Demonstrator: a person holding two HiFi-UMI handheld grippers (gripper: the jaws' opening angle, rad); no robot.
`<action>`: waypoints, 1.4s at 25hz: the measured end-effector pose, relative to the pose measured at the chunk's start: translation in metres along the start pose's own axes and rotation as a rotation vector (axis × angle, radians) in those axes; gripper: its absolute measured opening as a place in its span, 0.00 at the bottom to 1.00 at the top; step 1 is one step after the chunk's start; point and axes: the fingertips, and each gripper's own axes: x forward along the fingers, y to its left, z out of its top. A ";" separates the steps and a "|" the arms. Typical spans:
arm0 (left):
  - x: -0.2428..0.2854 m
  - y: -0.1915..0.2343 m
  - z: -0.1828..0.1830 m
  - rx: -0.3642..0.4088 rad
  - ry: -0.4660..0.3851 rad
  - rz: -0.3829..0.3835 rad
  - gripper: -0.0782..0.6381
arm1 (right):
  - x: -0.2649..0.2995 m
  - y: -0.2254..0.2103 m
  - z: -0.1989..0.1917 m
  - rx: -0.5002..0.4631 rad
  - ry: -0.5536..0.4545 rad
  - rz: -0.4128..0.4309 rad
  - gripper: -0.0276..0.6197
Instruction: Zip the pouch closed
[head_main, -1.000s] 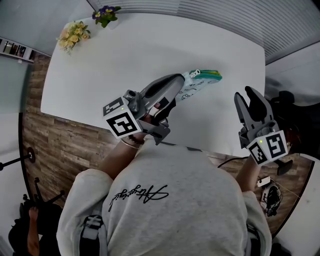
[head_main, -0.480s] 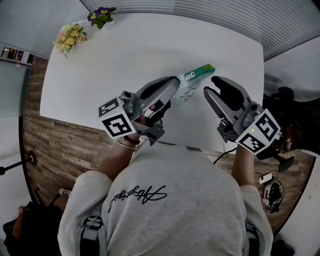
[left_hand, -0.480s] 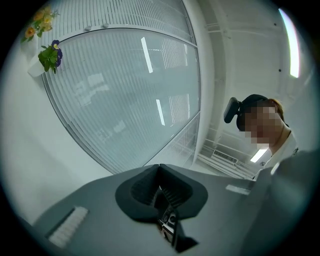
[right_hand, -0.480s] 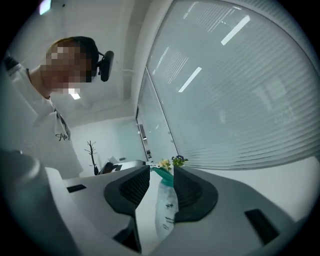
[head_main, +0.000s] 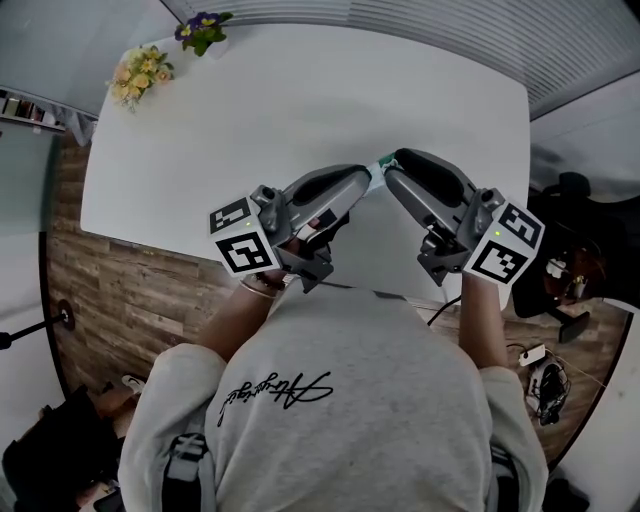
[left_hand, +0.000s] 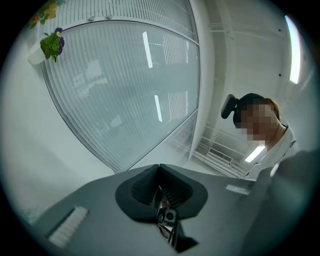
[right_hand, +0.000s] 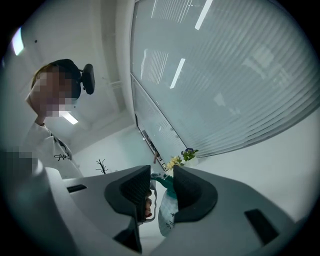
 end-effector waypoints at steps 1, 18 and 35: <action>0.000 -0.001 0.000 0.004 0.001 -0.005 0.11 | 0.001 0.002 -0.002 0.009 0.003 0.013 0.24; 0.000 0.000 0.001 0.039 0.007 0.034 0.11 | -0.005 0.006 0.012 0.056 -0.106 0.016 0.06; 0.003 -0.009 -0.004 0.062 0.043 0.027 0.11 | -0.002 0.010 0.009 -0.092 -0.063 -0.059 0.05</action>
